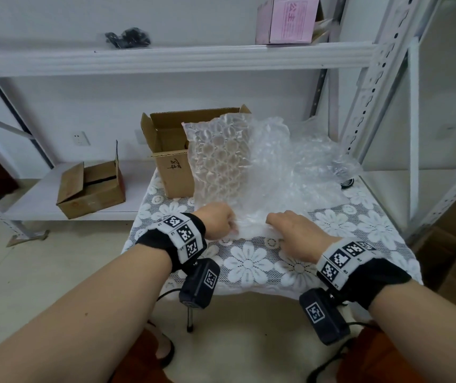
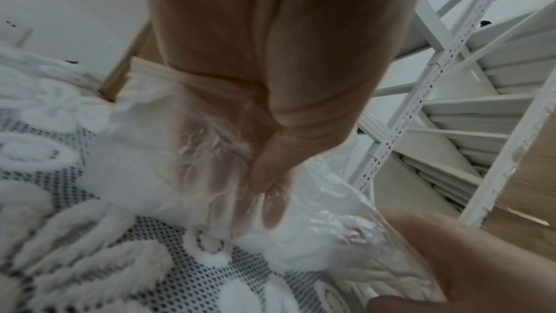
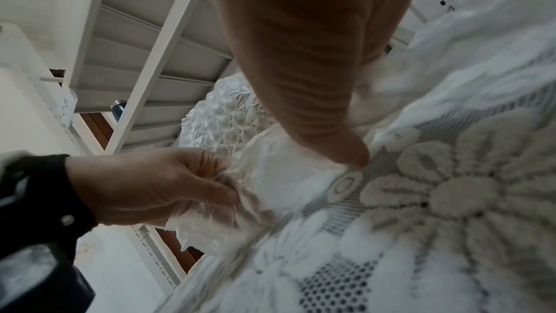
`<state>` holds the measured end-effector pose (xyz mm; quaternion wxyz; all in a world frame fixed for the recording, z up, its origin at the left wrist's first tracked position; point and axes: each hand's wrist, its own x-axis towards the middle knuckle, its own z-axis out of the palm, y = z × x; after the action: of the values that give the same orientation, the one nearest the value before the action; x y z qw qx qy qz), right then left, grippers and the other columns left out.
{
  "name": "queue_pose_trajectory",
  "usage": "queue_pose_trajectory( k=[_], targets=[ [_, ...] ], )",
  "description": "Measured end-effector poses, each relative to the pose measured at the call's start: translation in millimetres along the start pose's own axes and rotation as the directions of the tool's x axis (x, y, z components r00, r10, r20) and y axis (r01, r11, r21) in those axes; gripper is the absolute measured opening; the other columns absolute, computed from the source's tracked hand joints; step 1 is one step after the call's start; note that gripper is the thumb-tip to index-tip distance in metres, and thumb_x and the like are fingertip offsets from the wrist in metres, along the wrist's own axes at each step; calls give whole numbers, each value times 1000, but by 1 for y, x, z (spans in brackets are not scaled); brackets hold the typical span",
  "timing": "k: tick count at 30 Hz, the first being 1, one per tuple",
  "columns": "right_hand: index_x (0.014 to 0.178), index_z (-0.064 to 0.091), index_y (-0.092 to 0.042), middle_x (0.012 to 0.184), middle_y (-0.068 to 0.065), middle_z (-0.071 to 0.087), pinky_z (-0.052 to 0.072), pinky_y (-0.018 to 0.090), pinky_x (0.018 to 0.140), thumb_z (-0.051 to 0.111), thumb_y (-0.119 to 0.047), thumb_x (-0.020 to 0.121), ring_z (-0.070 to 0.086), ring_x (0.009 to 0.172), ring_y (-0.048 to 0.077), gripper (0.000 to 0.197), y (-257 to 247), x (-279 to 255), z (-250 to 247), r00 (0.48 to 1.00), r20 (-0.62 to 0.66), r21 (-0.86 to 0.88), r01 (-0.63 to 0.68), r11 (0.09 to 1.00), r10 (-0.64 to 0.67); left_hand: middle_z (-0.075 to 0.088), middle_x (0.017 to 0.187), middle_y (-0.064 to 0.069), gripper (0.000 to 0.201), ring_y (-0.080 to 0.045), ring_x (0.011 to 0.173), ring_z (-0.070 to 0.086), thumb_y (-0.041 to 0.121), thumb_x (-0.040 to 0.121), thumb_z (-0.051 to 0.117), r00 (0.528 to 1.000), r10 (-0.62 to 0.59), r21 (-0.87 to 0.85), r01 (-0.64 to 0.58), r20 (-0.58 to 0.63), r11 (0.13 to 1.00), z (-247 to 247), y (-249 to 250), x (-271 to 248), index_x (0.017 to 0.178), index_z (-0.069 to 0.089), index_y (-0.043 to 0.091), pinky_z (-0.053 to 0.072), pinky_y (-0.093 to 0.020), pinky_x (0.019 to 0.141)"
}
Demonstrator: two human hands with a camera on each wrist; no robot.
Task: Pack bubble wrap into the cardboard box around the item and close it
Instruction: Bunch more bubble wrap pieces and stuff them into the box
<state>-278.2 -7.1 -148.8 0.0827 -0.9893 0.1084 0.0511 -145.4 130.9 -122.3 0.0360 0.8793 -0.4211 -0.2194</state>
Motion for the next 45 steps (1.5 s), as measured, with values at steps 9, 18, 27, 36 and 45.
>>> queue_pose_trajectory(
  k=[9, 18, 27, 36, 45],
  targets=[
    [102, 50, -9, 92, 1, 52, 40, 27, 65, 47, -3, 89, 52, 84, 20, 15, 6, 8, -15, 989, 125, 214, -103, 971, 78, 55, 72, 4, 22, -11, 65, 49, 4, 93, 44, 997, -70, -143, 71, 9, 987, -7, -17, -3, 89, 65, 10, 38, -19, 57],
    [57, 55, -13, 51, -7, 55, 40, 23, 56, 70, -29, 84, 50, 49, 9, 34, 25, 11, -22, 960, 169, 662, -278, 696, 223, 62, 69, -2, 39, -14, 59, 52, 42, 89, 60, 987, -141, -570, 74, -74, 819, 1, -45, -10, 79, 69, 6, 43, -24, 65],
    [85, 68, 5, 67, 12, 70, 56, 25, 62, 62, -22, 91, 65, 56, 17, 27, 18, 22, -14, 937, 173, 710, -333, 620, 305, 48, 58, 1, 32, -10, 45, 38, 31, 90, 63, 964, -221, -547, 107, -147, 830, 9, -51, -3, 64, 53, 15, 37, -18, 45],
    [60, 60, -11, 55, 4, 64, 54, 28, 63, 64, -20, 90, 61, 48, 12, 31, 21, 29, 1, 922, 133, 625, -362, 692, 363, 60, 93, 11, 12, -7, 86, 53, 14, 86, 65, 847, -1, -85, -52, -532, 995, 8, -28, -3, 97, 67, 19, 42, -18, 78],
    [75, 69, 3, 58, 7, 68, 49, 24, 54, 66, -18, 85, 61, 46, 12, 23, 20, 30, 2, 919, 113, 571, -372, 732, 379, 68, 98, 7, 16, -9, 87, 60, 9, 87, 61, 857, 220, 38, -229, -465, 973, 0, 12, -6, 92, 70, 22, 39, -17, 68]
  ],
)
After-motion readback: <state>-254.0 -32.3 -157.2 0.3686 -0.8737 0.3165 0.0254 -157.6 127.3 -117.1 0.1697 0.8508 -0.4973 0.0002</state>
